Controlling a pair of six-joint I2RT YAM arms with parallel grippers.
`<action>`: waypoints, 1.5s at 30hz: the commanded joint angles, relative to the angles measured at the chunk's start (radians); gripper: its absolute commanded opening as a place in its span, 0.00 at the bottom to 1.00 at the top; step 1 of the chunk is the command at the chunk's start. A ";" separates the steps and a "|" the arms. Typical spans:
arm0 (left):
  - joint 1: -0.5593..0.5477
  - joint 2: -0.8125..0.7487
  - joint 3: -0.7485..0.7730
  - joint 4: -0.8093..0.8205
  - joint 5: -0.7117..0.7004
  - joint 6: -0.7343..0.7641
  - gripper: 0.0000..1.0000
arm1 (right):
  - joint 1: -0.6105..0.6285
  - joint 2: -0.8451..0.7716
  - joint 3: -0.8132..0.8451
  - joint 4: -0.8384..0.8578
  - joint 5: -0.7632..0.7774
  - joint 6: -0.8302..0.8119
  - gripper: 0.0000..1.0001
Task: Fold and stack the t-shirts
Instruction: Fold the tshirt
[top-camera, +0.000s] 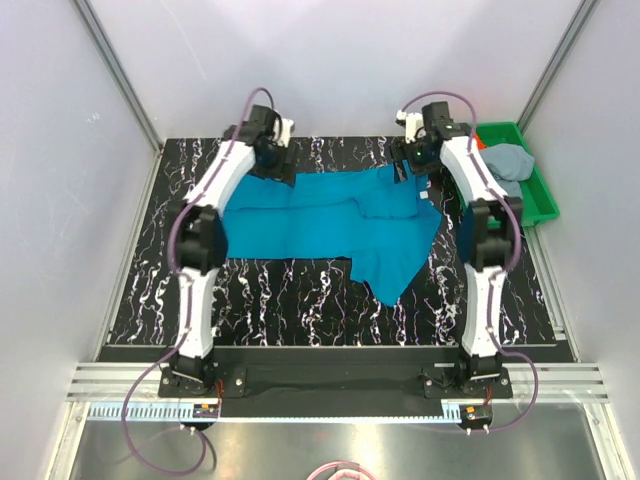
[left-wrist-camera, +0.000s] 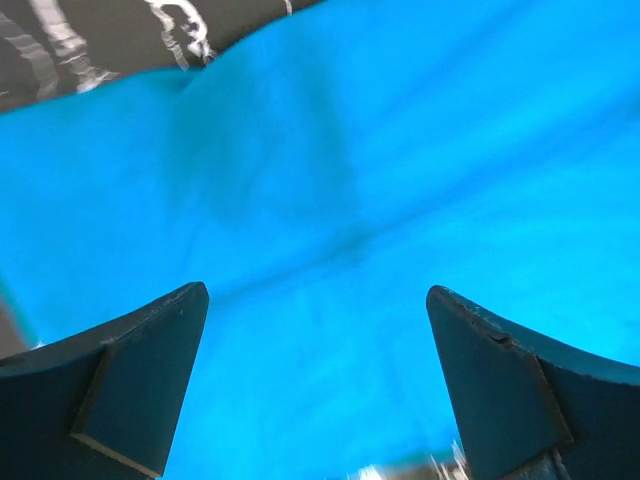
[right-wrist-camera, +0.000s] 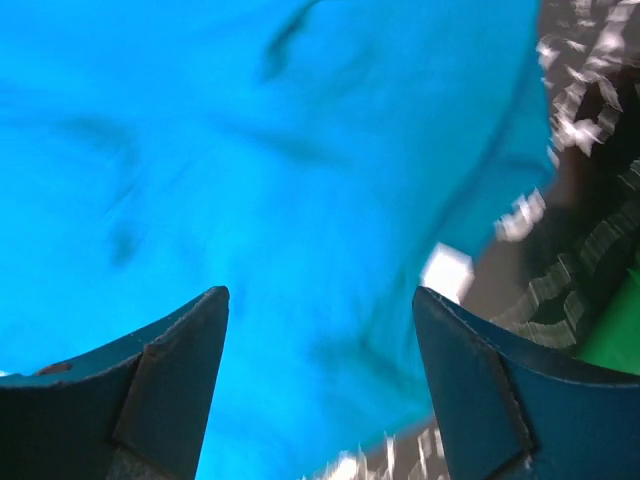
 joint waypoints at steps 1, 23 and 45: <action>0.024 -0.314 -0.106 0.026 0.043 -0.033 0.99 | -0.002 -0.332 -0.158 0.011 -0.061 -0.100 0.82; 0.136 -0.454 -0.472 0.131 -0.207 0.030 0.99 | 0.253 -1.044 -1.263 -0.049 -0.246 -0.844 0.66; 0.144 -0.391 -0.454 0.093 -0.149 0.004 0.99 | 0.379 -0.886 -1.302 0.120 -0.213 -0.913 0.59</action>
